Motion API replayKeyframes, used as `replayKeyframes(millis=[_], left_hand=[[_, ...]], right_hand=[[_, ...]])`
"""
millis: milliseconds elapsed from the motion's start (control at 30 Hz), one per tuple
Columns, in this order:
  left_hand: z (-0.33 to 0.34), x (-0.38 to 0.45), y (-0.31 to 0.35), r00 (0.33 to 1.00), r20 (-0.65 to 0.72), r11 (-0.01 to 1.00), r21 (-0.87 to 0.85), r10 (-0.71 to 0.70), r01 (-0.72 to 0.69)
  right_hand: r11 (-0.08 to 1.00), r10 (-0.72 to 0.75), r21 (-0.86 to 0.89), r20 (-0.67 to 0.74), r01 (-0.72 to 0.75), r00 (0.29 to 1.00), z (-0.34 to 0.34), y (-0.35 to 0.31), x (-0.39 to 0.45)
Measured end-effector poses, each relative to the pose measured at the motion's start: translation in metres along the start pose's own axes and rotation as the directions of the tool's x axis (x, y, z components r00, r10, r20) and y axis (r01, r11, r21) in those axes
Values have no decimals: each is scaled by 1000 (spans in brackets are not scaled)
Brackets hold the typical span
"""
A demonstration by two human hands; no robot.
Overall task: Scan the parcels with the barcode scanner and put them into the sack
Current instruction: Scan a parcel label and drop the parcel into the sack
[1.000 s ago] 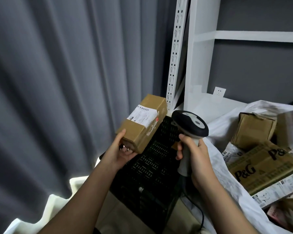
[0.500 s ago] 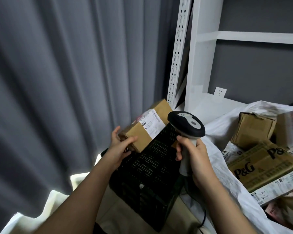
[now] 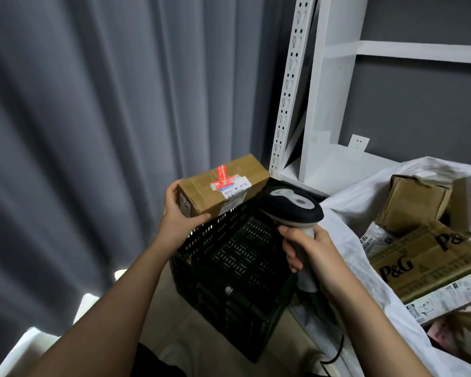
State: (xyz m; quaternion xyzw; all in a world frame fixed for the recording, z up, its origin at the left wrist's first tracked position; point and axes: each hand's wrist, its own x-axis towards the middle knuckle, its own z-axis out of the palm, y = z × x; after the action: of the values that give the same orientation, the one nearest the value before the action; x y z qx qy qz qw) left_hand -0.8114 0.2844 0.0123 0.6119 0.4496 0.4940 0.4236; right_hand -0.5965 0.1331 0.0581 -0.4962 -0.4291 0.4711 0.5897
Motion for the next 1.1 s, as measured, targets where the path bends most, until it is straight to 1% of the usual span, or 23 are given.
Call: replayKeyframes(millis=[200, 367, 533, 833, 1100], left_hand=[[-12, 4, -10, 996, 37, 995, -37, -86, 87], [-12, 8, -13, 988, 41, 969, -193, -149, 154], [-18, 10, -19, 982, 71, 962, -197, -176, 187], [-19, 13, -21, 986, 54, 962, -217, -160, 168], [-20, 14, -25, 985, 71, 963, -210, -155, 167]], right_hand=[[999, 6, -48, 7, -5, 1000, 3, 3, -5], [991, 0, -133, 24, 3, 1000, 7, 1, -7], [988, 7, -153, 27, -3, 1000, 9, 0, -10], [963, 7, -268, 17, -2, 1000, 11, -3, -14], [959, 2, -283, 6, 0, 1000, 11, -2, -13]])
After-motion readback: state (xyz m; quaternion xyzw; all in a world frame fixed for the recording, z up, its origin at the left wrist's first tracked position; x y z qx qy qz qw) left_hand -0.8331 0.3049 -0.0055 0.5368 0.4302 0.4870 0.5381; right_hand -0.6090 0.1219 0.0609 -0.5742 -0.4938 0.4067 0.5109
